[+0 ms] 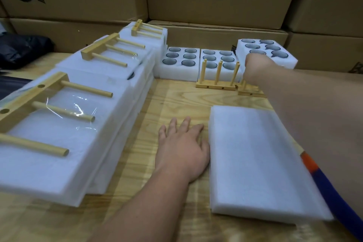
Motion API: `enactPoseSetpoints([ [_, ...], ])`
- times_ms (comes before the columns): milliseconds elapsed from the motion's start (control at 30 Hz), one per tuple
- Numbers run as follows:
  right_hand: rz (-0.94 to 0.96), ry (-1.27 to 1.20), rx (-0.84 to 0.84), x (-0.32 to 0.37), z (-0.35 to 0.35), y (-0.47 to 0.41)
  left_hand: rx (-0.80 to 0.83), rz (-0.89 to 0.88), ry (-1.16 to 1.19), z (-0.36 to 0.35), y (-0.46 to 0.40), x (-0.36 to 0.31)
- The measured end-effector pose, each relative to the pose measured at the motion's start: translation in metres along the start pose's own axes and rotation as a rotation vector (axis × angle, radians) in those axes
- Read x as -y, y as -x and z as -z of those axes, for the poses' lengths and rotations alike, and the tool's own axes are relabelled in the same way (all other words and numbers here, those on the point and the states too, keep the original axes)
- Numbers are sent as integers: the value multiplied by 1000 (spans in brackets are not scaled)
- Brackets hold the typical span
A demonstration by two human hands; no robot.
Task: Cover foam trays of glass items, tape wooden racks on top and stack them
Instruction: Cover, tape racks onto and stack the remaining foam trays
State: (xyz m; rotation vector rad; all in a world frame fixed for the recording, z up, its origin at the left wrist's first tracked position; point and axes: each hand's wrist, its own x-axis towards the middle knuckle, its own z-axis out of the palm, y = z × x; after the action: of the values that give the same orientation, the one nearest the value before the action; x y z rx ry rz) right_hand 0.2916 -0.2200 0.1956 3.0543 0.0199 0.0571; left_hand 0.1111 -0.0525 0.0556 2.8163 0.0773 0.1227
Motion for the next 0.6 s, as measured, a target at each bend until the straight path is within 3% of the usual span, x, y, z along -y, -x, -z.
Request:
enactPoseSetpoints([
  [300,-38,-166,-94,-41,-36,-16,6,4,0,0,0,0],
  [500,-34,-39,-266,-53,-38,-15,2,5,2,1,1,-1],
  [600,-45,-22,-157,-53,-35,-19,6,4,6,1,1,-1],
])
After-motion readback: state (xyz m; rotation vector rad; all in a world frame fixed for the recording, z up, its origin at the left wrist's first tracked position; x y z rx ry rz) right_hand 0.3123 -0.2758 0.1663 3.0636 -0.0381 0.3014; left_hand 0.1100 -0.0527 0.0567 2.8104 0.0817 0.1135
